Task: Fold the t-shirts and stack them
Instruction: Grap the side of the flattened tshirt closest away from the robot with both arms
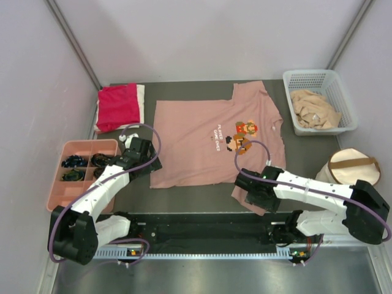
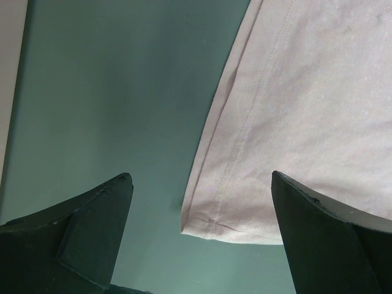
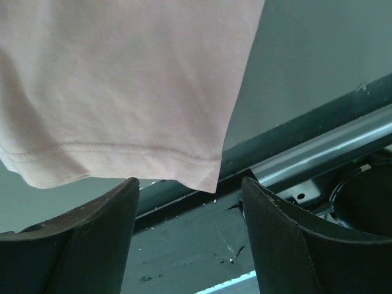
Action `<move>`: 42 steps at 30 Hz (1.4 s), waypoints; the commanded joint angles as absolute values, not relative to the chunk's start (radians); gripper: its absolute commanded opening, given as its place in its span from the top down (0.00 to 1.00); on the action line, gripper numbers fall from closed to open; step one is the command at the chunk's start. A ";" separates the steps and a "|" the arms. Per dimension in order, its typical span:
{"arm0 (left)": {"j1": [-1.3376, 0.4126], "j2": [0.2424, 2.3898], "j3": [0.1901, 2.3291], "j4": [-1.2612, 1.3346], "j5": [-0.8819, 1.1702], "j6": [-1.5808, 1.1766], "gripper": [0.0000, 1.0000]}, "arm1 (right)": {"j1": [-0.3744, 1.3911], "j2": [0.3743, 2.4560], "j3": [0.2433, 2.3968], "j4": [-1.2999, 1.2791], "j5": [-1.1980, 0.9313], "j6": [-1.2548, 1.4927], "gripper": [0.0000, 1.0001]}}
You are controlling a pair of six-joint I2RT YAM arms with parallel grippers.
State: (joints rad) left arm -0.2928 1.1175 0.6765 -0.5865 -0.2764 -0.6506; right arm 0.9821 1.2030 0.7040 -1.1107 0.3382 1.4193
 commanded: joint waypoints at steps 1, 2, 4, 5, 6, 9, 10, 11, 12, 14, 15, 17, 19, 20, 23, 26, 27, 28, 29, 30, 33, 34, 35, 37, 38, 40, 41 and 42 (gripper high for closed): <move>-0.287 1.121 0.689 -0.566 -0.272 -0.635 0.01 | 1.058 1.207 0.693 -1.150 0.347 1.571 0.34; -0.287 1.121 0.687 -0.566 -0.270 -0.635 0.01 | 1.066 1.209 0.690 -1.150 0.345 1.581 0.34; -0.287 1.123 0.689 -0.566 -0.267 -0.635 0.01 | 1.074 1.212 0.677 -1.143 0.345 1.606 0.37; -0.287 1.121 0.689 -0.566 -0.265 -0.634 0.01 | 1.074 1.212 0.672 -1.141 0.345 1.615 0.39; -0.287 1.121 0.690 -0.566 -0.265 -0.634 0.01 | 1.074 1.207 0.666 -1.141 0.348 1.623 0.40; -0.287 1.121 0.689 -0.566 -0.265 -0.630 0.01 | 1.075 1.187 0.641 -1.141 0.367 1.661 0.43; -0.287 1.121 0.690 -0.566 -0.264 -0.632 0.01 | 1.075 1.183 0.638 -1.146 0.371 1.680 0.44; -0.287 1.123 0.692 -0.566 -0.264 -0.630 0.01 | 1.074 1.180 0.635 -1.152 0.379 1.686 0.44; -0.287 1.124 0.690 -0.566 -0.264 -0.629 0.01 | 1.074 1.178 0.632 -1.154 0.380 1.692 0.45; -0.287 1.132 0.690 -0.563 -0.261 -0.630 0.01 | 1.074 1.177 0.620 -1.147 0.376 1.700 0.46; -0.287 1.132 0.692 -0.561 -0.259 -0.630 0.01 | 1.074 1.177 0.612 -1.144 0.373 1.700 0.48; -0.287 1.137 0.692 -0.563 -0.259 -0.630 0.01 | 1.074 1.177 0.604 -1.137 0.362 1.704 0.50; -0.287 1.138 0.690 -0.561 -0.259 -0.629 0.01 | 1.074 1.175 0.591 -1.131 0.359 1.706 0.53; -0.287 1.137 0.692 -0.560 -0.259 -0.630 0.01 | 1.074 1.175 0.589 -1.124 0.356 1.706 0.57; -0.287 1.137 0.692 -0.560 -0.259 -0.629 0.01 | 1.074 1.177 0.581 -1.114 0.350 1.706 0.61; -0.287 1.137 0.693 -0.564 -0.259 -0.627 0.01 | 1.075 1.184 0.575 -1.097 0.341 1.701 0.63; -0.287 1.137 0.693 -0.563 -0.259 -0.627 0.01 | 1.074 1.189 0.574 -1.086 0.339 1.697 0.64; -0.287 1.137 0.693 -0.564 -0.259 -0.627 0.01 | 1.074 1.193 0.571 -1.078 0.331 1.697 0.65; -0.287 1.135 0.693 -0.565 -0.259 -0.627 0.01 | 1.074 1.198 0.566 -1.071 0.330 1.697 0.67; -0.287 1.135 0.693 -0.563 -0.261 -0.627 0.01 | 1.074 1.201 0.563 -1.057 0.325 1.695 0.68; -0.287 1.135 0.696 -0.568 -0.262 -0.627 0.01 | 1.074 1.207 0.554 -1.043 0.318 1.695 0.73; -0.287 1.134 0.696 -0.571 -0.264 -0.626 0.01 | 1.074 1.210 0.551 -1.036 0.313 1.695 0.74; -0.287 1.132 0.696 -0.571 -0.264 -0.626 0.01 | 1.074 1.209 0.548 -1.034 0.313 1.695 0.75; -0.287 1.131 0.695 -0.569 -0.265 -0.624 0.01 | 1.074 1.209 0.545 -1.029 0.311 1.697 0.78; -0.287 1.129 0.695 -0.571 -0.265 -0.624 0.01 | 1.074 1.209 0.542 -1.026 0.313 1.697 0.81; -0.287 1.129 0.696 -0.572 -0.265 -0.626 0.01 | 1.074 1.209 0.538 -1.025 0.311 1.697 0.83; -0.287 1.127 0.695 -0.571 -0.265 -0.626 0.01 | 1.074 1.209 0.543 -1.026 0.314 1.697 0.83; -0.287 1.129 0.695 -0.572 -0.265 -0.626 0.01 | 1.074 1.209 0.548 -1.032 0.319 1.691 0.82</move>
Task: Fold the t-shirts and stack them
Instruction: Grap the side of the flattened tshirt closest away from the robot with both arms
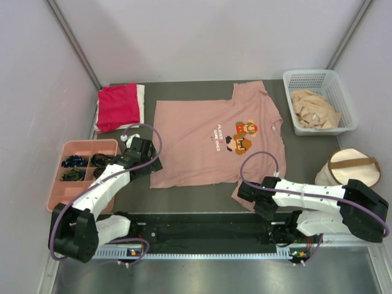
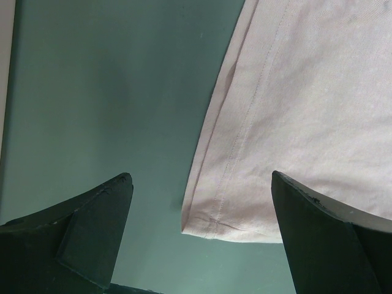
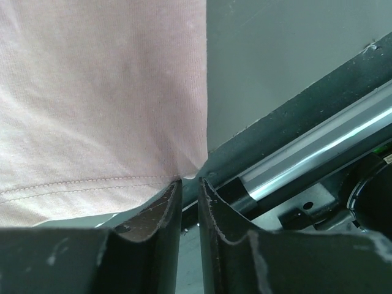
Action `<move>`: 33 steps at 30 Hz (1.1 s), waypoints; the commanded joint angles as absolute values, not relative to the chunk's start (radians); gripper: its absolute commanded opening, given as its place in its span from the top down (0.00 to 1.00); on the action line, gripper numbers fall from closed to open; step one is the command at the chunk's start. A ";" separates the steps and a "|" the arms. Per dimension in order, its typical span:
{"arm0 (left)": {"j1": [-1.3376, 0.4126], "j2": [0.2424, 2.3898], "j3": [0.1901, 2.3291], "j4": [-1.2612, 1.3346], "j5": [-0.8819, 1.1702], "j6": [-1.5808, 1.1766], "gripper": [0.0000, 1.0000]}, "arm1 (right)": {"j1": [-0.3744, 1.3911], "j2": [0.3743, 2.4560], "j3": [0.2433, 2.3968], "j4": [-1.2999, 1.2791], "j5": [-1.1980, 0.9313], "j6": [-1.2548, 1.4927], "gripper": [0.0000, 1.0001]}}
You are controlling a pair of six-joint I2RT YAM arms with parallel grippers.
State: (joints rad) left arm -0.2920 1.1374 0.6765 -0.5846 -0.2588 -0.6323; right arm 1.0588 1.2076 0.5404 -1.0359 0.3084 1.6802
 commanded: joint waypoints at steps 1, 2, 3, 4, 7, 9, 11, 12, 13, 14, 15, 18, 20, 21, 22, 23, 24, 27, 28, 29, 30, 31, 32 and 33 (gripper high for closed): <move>-0.287 1.127 0.695 -0.572 -0.265 -0.627 0.01 | 1.074 1.210 0.554 -1.038 0.330 1.690 0.81; -0.287 1.126 0.693 -0.571 -0.265 -0.627 0.01 | 1.074 1.210 0.566 -1.058 0.337 1.689 0.78; -0.287 1.127 0.693 -0.571 -0.265 -0.627 0.01 | 1.074 1.210 0.574 -1.066 0.344 1.689 0.76; -0.287 1.129 0.695 -0.569 -0.265 -0.627 0.01 | 1.074 1.210 0.578 -1.074 0.357 1.687 0.73; -0.287 1.127 0.696 -0.572 -0.265 -0.627 0.01 | 1.074 1.210 0.601 -1.100 0.374 1.687 0.71; -0.285 1.127 0.695 -0.572 -0.264 -0.627 0.01 | 1.074 1.207 0.615 -1.114 0.377 1.684 0.69; -0.287 1.126 0.693 -0.572 -0.264 -0.626 0.01 | 1.075 1.198 0.627 -1.124 0.380 1.683 0.68; -0.287 1.126 0.693 -0.572 -0.265 -0.626 0.01 | 1.074 1.193 0.630 -1.132 0.383 1.684 0.67; -0.287 1.126 0.695 -0.571 -0.265 -0.626 0.01 | 1.075 1.187 0.638 -1.138 0.385 1.683 0.66; -0.287 1.126 0.695 -0.572 -0.265 -0.626 0.01 | 1.074 1.177 0.641 -1.146 0.385 1.681 0.65; -0.287 1.124 0.695 -0.572 -0.265 -0.627 0.01 | 1.074 1.172 0.643 -1.155 0.390 1.681 0.65; -0.287 1.126 0.692 -0.571 -0.264 -0.629 0.01 | 1.074 1.164 0.637 -1.161 0.396 1.686 0.61; -0.287 1.127 0.692 -0.569 -0.264 -0.629 0.01 | 1.074 1.166 0.623 -1.154 0.388 1.686 0.60; -0.287 1.127 0.693 -0.572 -0.262 -0.629 0.01 | 1.074 1.172 0.620 -1.147 0.384 1.687 0.60; -0.287 1.129 0.693 -0.571 -0.264 -0.629 0.01 | 1.074 1.177 0.611 -1.134 0.379 1.686 0.57; -0.287 1.127 0.695 -0.571 -0.264 -0.629 0.01 | 1.074 1.181 0.606 -1.126 0.374 1.686 0.54; -0.287 1.129 0.692 -0.569 -0.264 -0.629 0.01 | 1.074 1.192 0.603 -1.120 0.368 1.686 0.53; -0.287 1.132 0.693 -0.569 -0.262 -0.629 0.01 | 1.074 1.204 0.588 -1.097 0.359 1.683 0.50; -0.287 1.132 0.695 -0.571 -0.262 -0.629 0.01 | 1.074 1.206 0.586 -1.089 0.359 1.683 0.50; -0.287 1.134 0.693 -0.571 -0.262 -0.630 0.01 | 1.074 1.207 0.584 -1.086 0.357 1.684 0.50; -0.287 1.134 0.695 -0.569 -0.262 -0.629 0.01 | 1.074 1.209 0.581 -1.085 0.359 1.684 0.49; -0.287 1.134 0.693 -0.569 -0.262 -0.629 0.01 | 1.074 1.212 0.580 -1.080 0.357 1.684 0.49; -0.287 1.137 0.695 -0.568 -0.264 -0.627 0.01 | 1.074 1.213 0.580 -1.077 0.357 1.684 0.49; -0.287 1.137 0.696 -0.568 -0.264 -0.627 0.01 | 1.074 1.215 0.578 -1.074 0.356 1.684 0.48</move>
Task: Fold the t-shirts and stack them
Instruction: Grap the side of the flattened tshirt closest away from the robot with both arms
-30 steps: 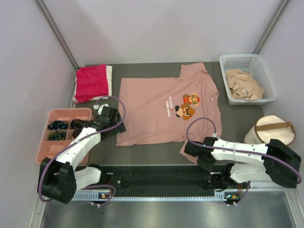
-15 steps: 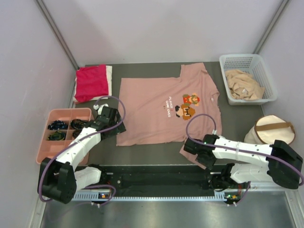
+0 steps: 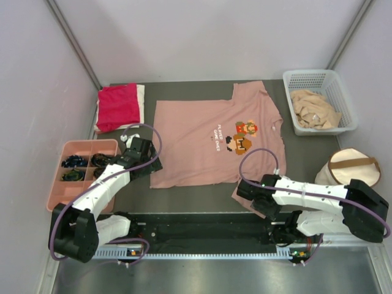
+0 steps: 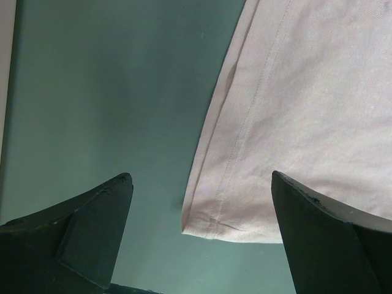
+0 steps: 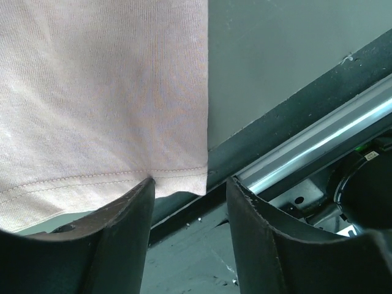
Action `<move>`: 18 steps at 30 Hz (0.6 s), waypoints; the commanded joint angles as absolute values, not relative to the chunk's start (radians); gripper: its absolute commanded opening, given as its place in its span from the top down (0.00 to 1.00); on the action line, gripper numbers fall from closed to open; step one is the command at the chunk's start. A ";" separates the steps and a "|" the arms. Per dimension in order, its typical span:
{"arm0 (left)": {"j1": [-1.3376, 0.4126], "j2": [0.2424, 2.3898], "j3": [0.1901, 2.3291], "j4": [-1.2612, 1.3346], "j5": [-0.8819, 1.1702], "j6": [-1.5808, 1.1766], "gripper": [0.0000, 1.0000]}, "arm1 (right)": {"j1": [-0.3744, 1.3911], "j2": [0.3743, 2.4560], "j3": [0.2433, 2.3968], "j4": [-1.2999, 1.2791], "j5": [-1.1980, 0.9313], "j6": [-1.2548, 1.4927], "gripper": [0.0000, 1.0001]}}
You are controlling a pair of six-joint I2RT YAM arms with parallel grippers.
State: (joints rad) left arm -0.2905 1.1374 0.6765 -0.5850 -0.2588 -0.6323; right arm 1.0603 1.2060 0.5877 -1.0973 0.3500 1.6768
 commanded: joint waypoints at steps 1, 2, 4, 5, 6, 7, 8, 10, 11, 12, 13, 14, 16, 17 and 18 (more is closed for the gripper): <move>-0.287 1.137 0.695 -0.568 -0.264 -0.627 0.01 | 1.074 1.219 0.575 -1.074 0.354 1.684 0.48; -0.287 1.138 0.695 -0.569 -0.264 -0.627 0.01 | 1.074 1.220 0.574 -1.066 0.350 1.684 0.47; -0.287 1.138 0.695 -0.569 -0.265 -0.627 0.01 | 1.074 1.224 0.568 -1.058 0.345 1.684 0.45; -0.287 1.138 0.695 -0.571 -0.265 -0.627 0.01 | 1.074 1.227 0.566 -1.055 0.345 1.684 0.44; -0.287 1.138 0.696 -0.569 -0.267 -0.627 0.01 | 1.074 1.227 0.563 -1.049 0.342 1.684 0.43; -0.287 1.138 0.696 -0.569 -0.267 -0.627 0.01 | 1.074 1.227 0.563 -1.046 0.342 1.684 0.43; -0.287 1.137 0.696 -0.571 -0.268 -0.627 0.01 | 1.075 1.229 0.563 -1.043 0.342 1.684 0.42; -0.287 1.138 0.696 -0.571 -0.268 -0.627 0.01 | 1.074 1.230 0.566 -1.035 0.347 1.680 0.40; -0.287 1.138 0.698 -0.572 -0.270 -0.627 0.01 | 1.074 1.233 0.568 -1.031 0.345 1.680 0.39; -0.287 1.138 0.698 -0.572 -0.270 -0.627 0.01 | 1.074 1.241 0.572 -1.032 0.348 1.678 0.39; -0.287 1.138 0.698 -0.574 -0.270 -0.627 0.01 | 1.074 1.246 0.575 -1.025 0.350 1.675 0.38; -0.287 1.140 0.699 -0.575 -0.270 -0.626 0.01 | 1.074 1.250 0.578 -1.022 0.351 1.674 0.38; -0.287 1.137 0.701 -0.577 -0.271 -0.626 0.01 | 1.074 1.269 0.591 -1.009 0.354 1.667 0.38; -0.287 1.138 0.701 -0.577 -0.273 -0.626 0.01 | 1.074 1.278 0.597 -1.005 0.356 1.663 0.37; -0.287 1.137 0.701 -0.580 -0.273 -0.624 0.01 | 1.075 1.291 0.604 -1.000 0.356 1.661 0.37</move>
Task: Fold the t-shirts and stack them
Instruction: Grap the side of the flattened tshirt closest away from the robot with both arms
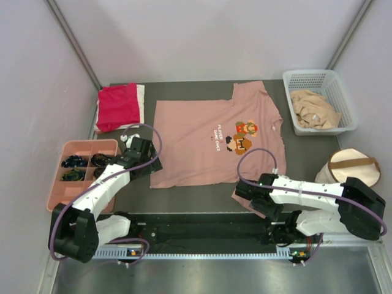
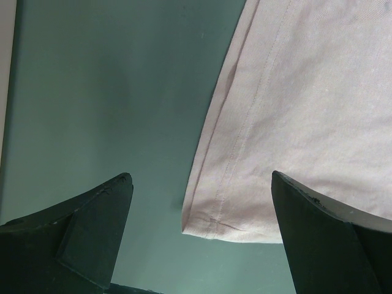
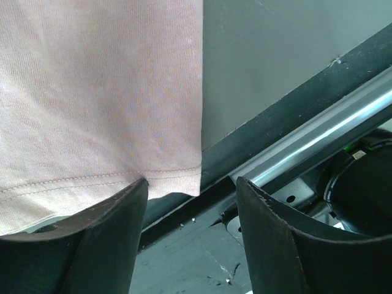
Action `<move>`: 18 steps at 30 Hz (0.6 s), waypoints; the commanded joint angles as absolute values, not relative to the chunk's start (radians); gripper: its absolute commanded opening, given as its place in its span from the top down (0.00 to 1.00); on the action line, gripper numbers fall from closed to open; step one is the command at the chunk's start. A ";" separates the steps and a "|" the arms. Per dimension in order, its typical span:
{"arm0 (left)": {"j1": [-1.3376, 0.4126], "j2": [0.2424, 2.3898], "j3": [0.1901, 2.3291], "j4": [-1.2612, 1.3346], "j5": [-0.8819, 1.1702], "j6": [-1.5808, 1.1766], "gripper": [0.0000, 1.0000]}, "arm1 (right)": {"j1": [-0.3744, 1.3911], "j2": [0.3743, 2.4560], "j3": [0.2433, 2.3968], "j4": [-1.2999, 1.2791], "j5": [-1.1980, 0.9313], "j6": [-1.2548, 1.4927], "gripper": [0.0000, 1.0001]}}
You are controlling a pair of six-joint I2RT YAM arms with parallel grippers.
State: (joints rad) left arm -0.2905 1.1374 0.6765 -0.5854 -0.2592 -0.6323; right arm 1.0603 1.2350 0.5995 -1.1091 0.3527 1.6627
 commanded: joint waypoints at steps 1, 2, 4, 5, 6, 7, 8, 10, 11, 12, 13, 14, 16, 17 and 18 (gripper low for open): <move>-0.287 1.134 0.701 -0.580 -0.275 -0.624 0.01 | 1.074 1.298 0.609 -0.988 0.356 1.660 0.37; -0.287 1.134 0.703 -0.583 -0.276 -0.623 0.01 | 1.074 1.302 0.611 -0.979 0.351 1.661 0.37; -0.287 1.134 0.703 -0.584 -0.276 -0.621 0.01 | 1.074 1.310 0.611 -0.962 0.348 1.664 0.37; -0.285 1.132 0.704 -0.586 -0.276 -0.620 0.01 | 1.074 1.310 0.609 -0.941 0.342 1.669 0.38; -0.285 1.132 0.704 -0.587 -0.278 -0.620 0.01 | 1.074 1.309 0.600 -0.931 0.339 1.675 0.38; -0.287 1.132 0.704 -0.588 -0.275 -0.620 0.01 | 1.074 1.301 0.594 -0.919 0.337 1.689 0.38; -0.285 1.129 0.704 -0.588 -0.276 -0.620 0.01 | 1.074 1.295 0.586 -0.902 0.330 1.695 0.38; -0.287 1.132 0.703 -0.588 -0.275 -0.620 0.01 | 1.074 1.278 0.566 -0.891 0.328 1.719 0.38; -0.285 1.132 0.704 -0.588 -0.273 -0.620 0.01 | 1.074 1.257 0.558 -0.888 0.327 1.726 0.37; -0.285 1.134 0.703 -0.586 -0.272 -0.620 0.01 | 1.074 1.246 0.543 -0.882 0.328 1.733 0.37; -0.285 1.135 0.703 -0.586 -0.272 -0.621 0.01 | 1.074 1.232 0.534 -0.877 0.328 1.739 0.37; -0.285 1.137 0.704 -0.586 -0.270 -0.620 0.01 | 1.075 1.209 0.526 -0.874 0.328 1.744 0.37; -0.285 1.137 0.704 -0.584 -0.268 -0.620 0.01 | 1.074 1.186 0.505 -0.865 0.334 1.752 0.37; -0.285 1.135 0.703 -0.584 -0.268 -0.620 0.01 | 1.074 1.181 0.502 -0.865 0.337 1.755 0.37; -0.285 1.135 0.704 -0.583 -0.270 -0.620 0.01 | 1.074 1.169 0.497 -0.864 0.341 1.755 0.36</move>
State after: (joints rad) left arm -0.2905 1.1374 0.6765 -0.5949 -0.2596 -0.6281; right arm 1.0603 1.1744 0.5571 -1.0828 0.3500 1.6932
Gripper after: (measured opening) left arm 0.990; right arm 0.625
